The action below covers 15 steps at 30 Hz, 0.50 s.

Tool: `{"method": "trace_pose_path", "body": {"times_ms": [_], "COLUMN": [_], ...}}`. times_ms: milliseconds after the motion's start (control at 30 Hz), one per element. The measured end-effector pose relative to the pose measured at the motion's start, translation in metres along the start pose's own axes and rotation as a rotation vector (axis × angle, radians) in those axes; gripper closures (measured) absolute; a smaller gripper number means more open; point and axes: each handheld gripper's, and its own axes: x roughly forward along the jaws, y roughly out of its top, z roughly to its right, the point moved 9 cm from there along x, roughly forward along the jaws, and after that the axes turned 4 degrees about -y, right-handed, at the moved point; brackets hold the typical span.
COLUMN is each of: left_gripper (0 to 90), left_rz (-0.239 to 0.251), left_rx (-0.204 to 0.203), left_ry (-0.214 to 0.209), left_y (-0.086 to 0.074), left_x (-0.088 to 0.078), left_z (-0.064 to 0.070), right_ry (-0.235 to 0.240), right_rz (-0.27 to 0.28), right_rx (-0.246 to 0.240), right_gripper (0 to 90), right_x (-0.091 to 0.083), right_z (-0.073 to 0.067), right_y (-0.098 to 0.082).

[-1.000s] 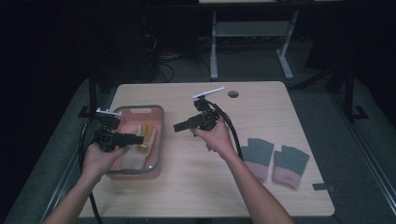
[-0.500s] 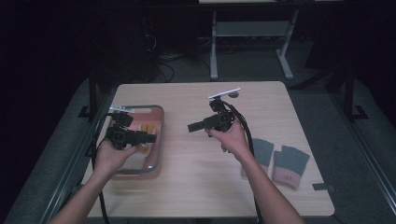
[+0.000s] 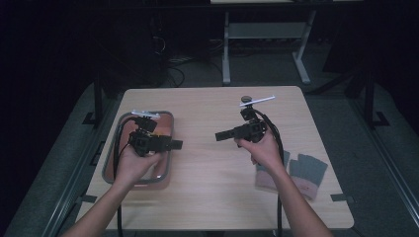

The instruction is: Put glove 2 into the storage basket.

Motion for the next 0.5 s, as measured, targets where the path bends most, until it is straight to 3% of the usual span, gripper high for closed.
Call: {"method": "trace_pose_path", "body": {"times_ms": [500], "left_gripper": [32.3], "left_rz": [0.005], "left_rx": [0.034], "left_ry": [-0.077], "left_y": [0.009], "left_x": [0.033], "left_z": [0.038], "right_ry": [-0.076], "right_rz": [0.016], "right_rx": [0.034], "right_gripper": [50.5], "right_x": [-0.038], "right_z": [0.035], "right_y": [-0.029]}}
